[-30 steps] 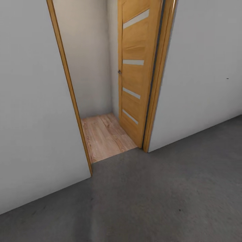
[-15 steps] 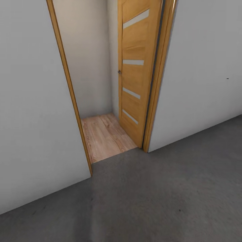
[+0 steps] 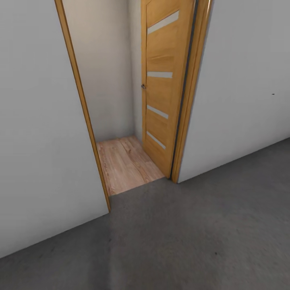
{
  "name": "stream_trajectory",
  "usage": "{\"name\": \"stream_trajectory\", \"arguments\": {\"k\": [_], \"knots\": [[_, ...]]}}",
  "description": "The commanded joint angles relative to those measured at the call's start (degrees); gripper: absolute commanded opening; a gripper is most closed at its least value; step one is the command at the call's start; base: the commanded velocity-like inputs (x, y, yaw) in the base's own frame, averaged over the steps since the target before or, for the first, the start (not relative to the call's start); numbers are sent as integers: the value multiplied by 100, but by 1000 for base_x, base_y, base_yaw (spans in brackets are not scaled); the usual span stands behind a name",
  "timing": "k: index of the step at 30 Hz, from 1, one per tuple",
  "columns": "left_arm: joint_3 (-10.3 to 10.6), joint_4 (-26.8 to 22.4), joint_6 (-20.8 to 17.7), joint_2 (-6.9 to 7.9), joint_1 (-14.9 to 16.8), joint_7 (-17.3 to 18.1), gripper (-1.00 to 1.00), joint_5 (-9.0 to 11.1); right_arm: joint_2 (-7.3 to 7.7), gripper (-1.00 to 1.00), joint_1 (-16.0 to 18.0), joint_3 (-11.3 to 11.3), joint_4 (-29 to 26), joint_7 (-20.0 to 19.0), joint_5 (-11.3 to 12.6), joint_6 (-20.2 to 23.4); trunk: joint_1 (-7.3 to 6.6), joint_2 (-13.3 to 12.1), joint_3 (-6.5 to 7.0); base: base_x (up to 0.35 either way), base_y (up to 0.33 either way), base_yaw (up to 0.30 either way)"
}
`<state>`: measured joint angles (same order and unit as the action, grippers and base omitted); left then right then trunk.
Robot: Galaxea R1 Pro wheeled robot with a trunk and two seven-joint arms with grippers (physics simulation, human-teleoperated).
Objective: Move the two storage containers from the living room to the garage. In the garage, place one container on the floor and stack the other container on top of it (either order is fine).
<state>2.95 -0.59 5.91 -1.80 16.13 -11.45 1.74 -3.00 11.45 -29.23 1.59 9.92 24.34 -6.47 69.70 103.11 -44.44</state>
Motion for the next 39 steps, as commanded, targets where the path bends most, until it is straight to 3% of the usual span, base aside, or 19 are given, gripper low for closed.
{"name": "stream_trajectory", "arguments": {"k": [1, 16, 18, 22, 24, 27, 39], "knots": [[34, 6, -2, -19, 4, -19, 100, 12, -6, 100, 6, -48, 17, 5, 54, -31, 1, 2, -5, 203, 0, 0], [31, -2, -53, -41, 4, -14, 100, 36, -6, 100, 6, -48, 17, 1, 54, -71, 1, 2, -5, 308, 0, 0], [34, -2, -54, -45, 4, 258, 100, 35, -6, 100, 6, -48, 17, 1, 54, -70, 1, 2, -5, 322, 0, 0], [65, -8, -57, -25, 4, 1694, 100, 14, -3, 100, 6, -48, 17, 1, 54, -66, 1, 2, -5, 317, 0, 0], [71, -10, -51, -8, 4, 1982, 100, 8, 0, 100, 6, -48, 17, 1, 54, -65, 1, 2, -5, 202, 0, 0], [74, -10, -26, -1, 4, 2129, 100, -8, 1, 100, 6, -48, 17, 1, 54, -65, 1, 2, -5, 70, 0, 0], [74, -3, 6, 12, 4, 2182, 100, -2, 2, 100, 6, -48, 17, 1, 55, -72, 1, 2, -5, 8, 0, 0]]}}
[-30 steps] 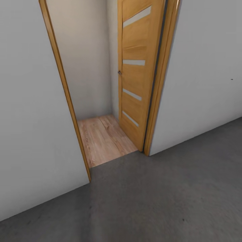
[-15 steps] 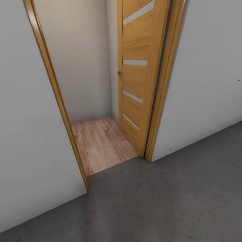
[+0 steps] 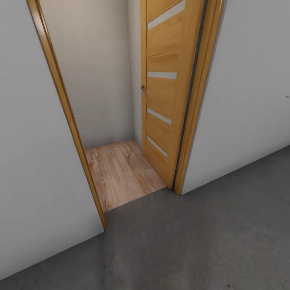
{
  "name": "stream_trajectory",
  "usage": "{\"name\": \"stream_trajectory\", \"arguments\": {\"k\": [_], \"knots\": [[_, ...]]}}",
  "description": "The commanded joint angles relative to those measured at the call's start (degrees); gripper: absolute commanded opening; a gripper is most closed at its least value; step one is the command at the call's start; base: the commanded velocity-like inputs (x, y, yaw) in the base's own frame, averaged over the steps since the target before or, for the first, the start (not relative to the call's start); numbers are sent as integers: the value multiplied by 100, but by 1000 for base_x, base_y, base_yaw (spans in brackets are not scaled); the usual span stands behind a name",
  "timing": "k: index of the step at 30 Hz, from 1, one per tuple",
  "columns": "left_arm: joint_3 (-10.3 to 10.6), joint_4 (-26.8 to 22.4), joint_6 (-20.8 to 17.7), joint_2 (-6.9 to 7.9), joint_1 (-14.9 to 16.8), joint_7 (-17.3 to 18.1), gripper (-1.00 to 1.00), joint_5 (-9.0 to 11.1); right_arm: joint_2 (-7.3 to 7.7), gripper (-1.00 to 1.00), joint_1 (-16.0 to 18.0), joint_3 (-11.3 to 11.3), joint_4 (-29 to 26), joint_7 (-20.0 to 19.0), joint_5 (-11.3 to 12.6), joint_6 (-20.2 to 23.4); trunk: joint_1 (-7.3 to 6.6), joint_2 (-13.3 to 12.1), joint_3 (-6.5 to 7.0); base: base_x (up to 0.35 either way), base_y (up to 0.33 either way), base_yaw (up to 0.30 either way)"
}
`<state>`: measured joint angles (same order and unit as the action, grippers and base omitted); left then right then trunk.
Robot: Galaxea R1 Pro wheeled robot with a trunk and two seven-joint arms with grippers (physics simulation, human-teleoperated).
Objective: Move the two storage containers from the living room to the garage. In the garage, place one container on the floor and stack the other container on top of it (either order is fine).
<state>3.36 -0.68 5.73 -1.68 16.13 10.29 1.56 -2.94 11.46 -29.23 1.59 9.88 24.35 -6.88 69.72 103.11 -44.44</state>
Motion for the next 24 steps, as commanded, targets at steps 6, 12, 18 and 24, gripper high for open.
{"name": "stream_trajectory", "arguments": {"k": [6, 12, 18, 24], "knots": [[34, 7, 25, 5, 4, 8, 100, 27, -10, 100, 6, -46, 17, 12, 58, -33, -1, 2, 2, 0, 0, -60], [34, 17, 22, 16, 4, 7, 100, 41, -13, 100, 6, -47, 17, 14, 61, -23, -1, 2, 22, 0, 0, -202], [34, 32, 10, 35, 4, 8, 100, 46, -13, 100, 6, -45, 17, 7, 61, -16, -1, 2, 42, 0, 0, -227], [34, 33, 10, 36, 4, 8, 100, 46, -7, 100, 6, -45, 17, 7, 59, -16, -1, 2, 60, 0, 0, -230]]}}
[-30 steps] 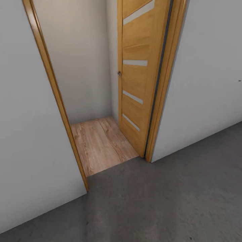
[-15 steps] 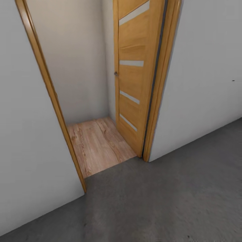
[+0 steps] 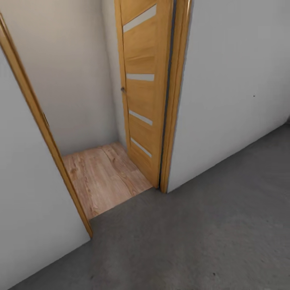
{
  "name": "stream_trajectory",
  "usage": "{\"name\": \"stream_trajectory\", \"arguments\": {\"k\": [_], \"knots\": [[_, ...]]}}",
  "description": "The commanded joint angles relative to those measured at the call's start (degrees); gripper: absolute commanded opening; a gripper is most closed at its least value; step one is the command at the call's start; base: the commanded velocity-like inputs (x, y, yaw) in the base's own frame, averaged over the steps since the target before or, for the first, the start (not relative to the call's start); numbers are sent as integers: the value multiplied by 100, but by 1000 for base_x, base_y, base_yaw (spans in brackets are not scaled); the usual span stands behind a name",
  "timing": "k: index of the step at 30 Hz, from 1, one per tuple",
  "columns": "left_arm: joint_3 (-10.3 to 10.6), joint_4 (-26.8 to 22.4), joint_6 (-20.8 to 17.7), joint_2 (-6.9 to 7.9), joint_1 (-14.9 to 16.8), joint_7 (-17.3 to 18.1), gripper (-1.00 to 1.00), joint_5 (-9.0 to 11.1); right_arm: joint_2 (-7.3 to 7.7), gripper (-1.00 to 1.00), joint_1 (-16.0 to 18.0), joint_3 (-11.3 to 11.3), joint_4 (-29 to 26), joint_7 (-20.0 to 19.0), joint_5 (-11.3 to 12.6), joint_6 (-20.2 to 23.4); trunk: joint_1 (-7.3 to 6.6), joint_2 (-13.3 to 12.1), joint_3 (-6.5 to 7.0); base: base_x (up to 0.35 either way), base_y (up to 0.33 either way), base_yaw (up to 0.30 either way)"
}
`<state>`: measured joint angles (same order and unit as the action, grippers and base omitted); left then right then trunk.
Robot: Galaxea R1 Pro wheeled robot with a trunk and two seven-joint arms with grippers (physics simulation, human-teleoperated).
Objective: Move the two storage containers from the living room to the garage. In the garage, place one container on the floor and stack the other container on top of it (either order is fine).
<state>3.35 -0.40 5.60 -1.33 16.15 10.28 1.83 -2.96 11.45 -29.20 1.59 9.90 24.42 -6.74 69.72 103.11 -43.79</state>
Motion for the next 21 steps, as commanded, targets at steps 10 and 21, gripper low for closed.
{"name": "stream_trajectory", "arguments": {"k": [10, 21], "knots": [[21, 5, -21, 57, 3, 3, 100, 31, -3, 100, 6, -51, 17, 4, 47, -41, -1, 2, 5, 91, 0, -70], [-1, 4, -38, 71, 3, -6, 100, 54, -5, 100, 6, -51, 10, 2, 39, -65, -1, 2, 5, 244, 0, -1]]}}
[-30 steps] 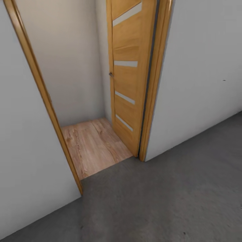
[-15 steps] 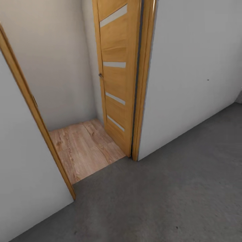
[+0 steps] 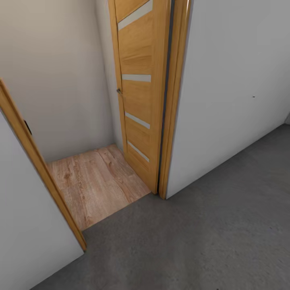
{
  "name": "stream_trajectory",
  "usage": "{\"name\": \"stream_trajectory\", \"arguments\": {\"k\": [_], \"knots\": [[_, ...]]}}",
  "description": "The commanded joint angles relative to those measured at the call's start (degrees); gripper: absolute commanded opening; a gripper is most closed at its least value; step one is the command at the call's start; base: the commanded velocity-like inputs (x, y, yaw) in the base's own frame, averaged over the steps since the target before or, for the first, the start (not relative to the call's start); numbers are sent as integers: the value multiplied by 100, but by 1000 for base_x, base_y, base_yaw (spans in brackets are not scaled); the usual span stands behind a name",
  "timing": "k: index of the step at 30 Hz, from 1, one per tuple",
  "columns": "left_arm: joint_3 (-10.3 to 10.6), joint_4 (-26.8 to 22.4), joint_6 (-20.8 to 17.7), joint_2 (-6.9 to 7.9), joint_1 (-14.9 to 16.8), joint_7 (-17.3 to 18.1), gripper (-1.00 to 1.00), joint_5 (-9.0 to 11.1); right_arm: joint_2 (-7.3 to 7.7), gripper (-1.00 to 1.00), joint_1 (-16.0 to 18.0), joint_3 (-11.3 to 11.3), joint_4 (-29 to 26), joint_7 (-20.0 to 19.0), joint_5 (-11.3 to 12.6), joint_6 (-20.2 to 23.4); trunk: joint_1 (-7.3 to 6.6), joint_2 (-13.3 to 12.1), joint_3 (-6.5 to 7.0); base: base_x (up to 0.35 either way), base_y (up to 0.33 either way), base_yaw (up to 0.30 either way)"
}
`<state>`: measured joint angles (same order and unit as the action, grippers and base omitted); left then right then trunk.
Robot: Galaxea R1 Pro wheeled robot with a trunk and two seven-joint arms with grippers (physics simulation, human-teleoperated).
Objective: Move the two storage containers from the living room to the garage. In the garage, place one container on the floor and stack the other container on top of it (either order is fine).
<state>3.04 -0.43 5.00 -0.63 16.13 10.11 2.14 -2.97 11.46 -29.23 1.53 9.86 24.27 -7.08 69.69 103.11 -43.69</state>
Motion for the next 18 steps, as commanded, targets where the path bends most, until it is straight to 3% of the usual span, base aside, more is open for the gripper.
{"name": "stream_trajectory", "arguments": {"k": [1, 18], "knots": [[31, 7, 14, 1, 4, 10, 100, 23, -4, 100, 6, -48, 17, 6, 52, -31, 2, 2, -5, 263, 0, 0], [30, 8, 5, 10, 4, 8, 100, 23, -2, 100, 6, -48, 14, 7, 52, -38, 2, 2, -5, 316, 0, 0]]}}
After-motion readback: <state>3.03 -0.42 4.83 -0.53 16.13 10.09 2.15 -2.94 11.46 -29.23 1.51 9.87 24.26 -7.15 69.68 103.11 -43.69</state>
